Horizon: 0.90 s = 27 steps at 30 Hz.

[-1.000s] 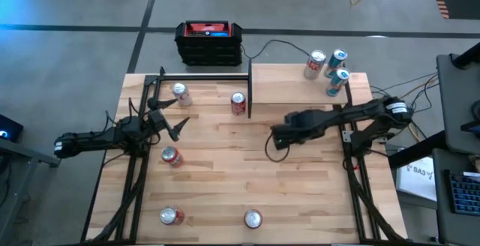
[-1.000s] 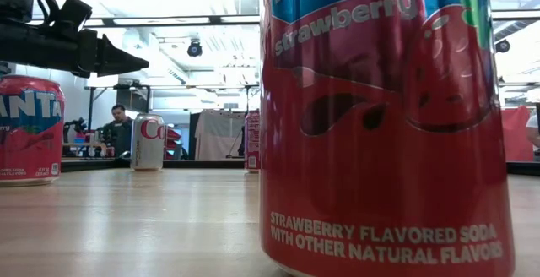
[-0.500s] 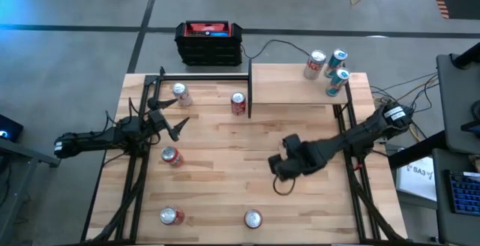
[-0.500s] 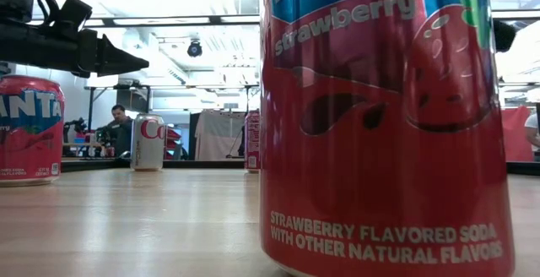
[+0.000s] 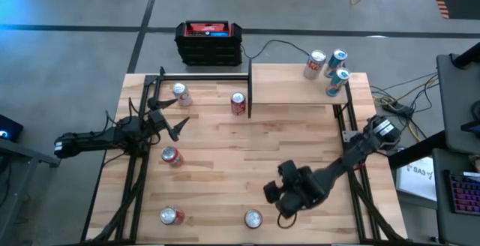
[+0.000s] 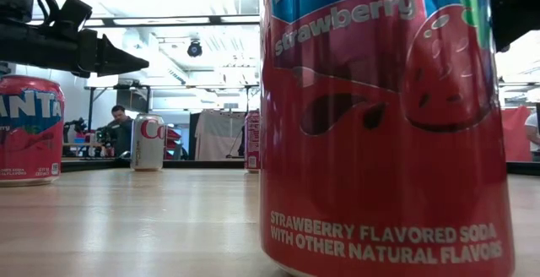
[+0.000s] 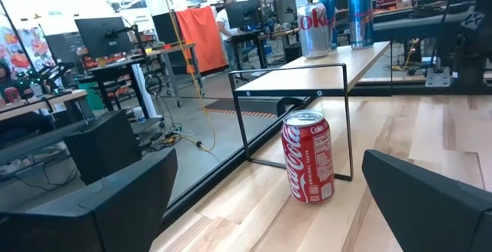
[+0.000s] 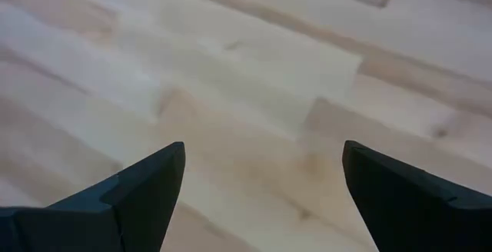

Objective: Place canned beverage on shelf
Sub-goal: Put the bottom red soda can on the shelf

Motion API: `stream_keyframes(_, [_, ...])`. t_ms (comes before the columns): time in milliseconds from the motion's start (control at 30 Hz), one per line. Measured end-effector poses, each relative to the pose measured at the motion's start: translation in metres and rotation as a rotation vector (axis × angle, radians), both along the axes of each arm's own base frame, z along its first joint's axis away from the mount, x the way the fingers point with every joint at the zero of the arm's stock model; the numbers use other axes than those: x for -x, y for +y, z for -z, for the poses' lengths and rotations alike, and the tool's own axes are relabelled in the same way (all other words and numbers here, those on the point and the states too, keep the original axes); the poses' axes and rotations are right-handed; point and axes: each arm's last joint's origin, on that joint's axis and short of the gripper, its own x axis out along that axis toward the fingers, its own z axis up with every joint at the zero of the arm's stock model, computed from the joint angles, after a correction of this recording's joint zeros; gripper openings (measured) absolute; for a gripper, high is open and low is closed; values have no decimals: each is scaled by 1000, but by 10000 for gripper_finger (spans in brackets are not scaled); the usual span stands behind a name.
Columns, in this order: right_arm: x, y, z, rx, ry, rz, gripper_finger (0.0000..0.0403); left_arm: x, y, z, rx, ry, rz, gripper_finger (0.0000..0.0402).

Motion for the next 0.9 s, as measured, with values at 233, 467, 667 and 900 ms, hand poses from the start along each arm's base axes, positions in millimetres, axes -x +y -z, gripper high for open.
stream_keyframes(233, [-1,44,-6,50,-92,-68,334,0,0,0,0,0,0,399])
stream_keyframes(467, [3,86,-18,66,-194,-167,334,0,0,0,0,0,0,399])
stream_keyframes(667, [-1,118,-21,135,-302,-281,334,0,0,0,0,0,-1,399])
stream_keyframes(900, [-14,143,-14,253,-307,-412,334,0,0,0,0,0,-1,399])
